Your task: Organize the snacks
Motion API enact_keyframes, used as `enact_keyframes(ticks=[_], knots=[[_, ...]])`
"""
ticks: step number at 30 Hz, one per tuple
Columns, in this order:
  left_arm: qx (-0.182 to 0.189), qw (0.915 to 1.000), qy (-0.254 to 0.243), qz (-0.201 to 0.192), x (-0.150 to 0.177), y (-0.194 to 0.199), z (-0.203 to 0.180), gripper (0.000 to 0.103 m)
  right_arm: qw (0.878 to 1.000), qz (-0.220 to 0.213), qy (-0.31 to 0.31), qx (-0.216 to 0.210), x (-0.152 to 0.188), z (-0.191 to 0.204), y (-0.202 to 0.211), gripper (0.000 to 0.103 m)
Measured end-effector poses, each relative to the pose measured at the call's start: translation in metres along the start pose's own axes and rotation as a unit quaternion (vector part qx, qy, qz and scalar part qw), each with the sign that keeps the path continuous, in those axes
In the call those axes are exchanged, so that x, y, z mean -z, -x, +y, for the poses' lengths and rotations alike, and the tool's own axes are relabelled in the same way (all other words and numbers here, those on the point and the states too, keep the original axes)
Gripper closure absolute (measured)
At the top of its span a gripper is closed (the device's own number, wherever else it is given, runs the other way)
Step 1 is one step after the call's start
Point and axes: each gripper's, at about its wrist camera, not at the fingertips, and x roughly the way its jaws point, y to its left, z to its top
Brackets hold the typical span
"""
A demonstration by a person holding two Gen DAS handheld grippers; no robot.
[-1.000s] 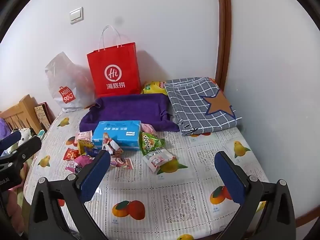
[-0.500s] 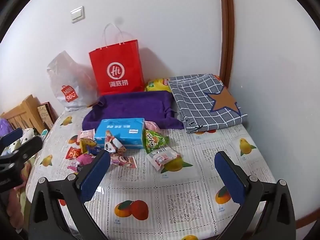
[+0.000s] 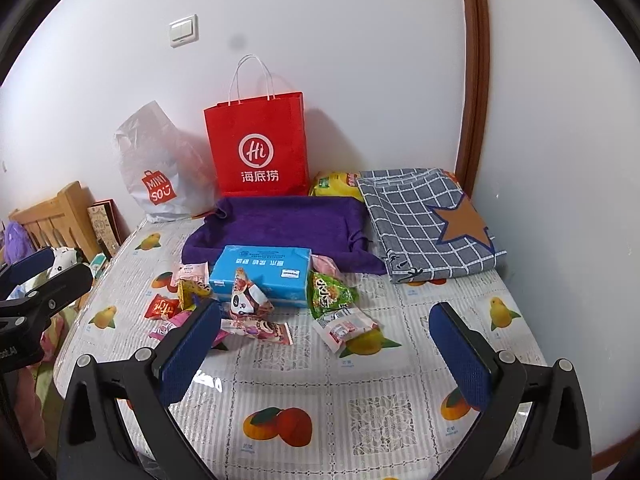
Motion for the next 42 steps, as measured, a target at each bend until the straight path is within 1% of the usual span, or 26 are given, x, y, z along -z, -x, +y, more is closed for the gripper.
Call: enact_keyframes(ticks=[7,14,18,22,28,37,42], knots=[[0.001,0.9999,0.008,0.007,0.000,-0.007,0.007,0.000,1.000,0.001,0.008,0.004,0.000,0.006,-0.003,0.001],[-0.003,0.9999,0.011,0.010,0.004,-0.011,0.008,0.000,1.000,-0.001,-0.004,0.007,0.001,0.005,-0.005,0.000],[0.004,0.9998,0.013,0.012,0.006,-0.010,0.009,0.000,1.000,-0.008,-0.014,-0.003,0.003,0.001,-0.006,0.000],[0.001,0.9999,0.007,0.011,0.007,-0.010,0.007,0.000,1.000,-0.010,-0.018,-0.011,0.002,-0.001,-0.007,0.000],[0.008,0.9999,0.008,0.010,0.008,-0.009,0.008,0.000,1.000,-0.016,0.000,-0.006,0.004,0.007,-0.004,0.000],[0.012,0.9998,0.009,0.011,0.007,-0.006,0.008,0.000,1.000,-0.020,0.003,-0.005,0.005,0.011,0.000,0.000],[0.013,0.9998,0.010,0.011,0.007,-0.005,0.007,0.000,1.000,-0.017,0.001,-0.013,0.007,0.011,-0.001,0.001]])
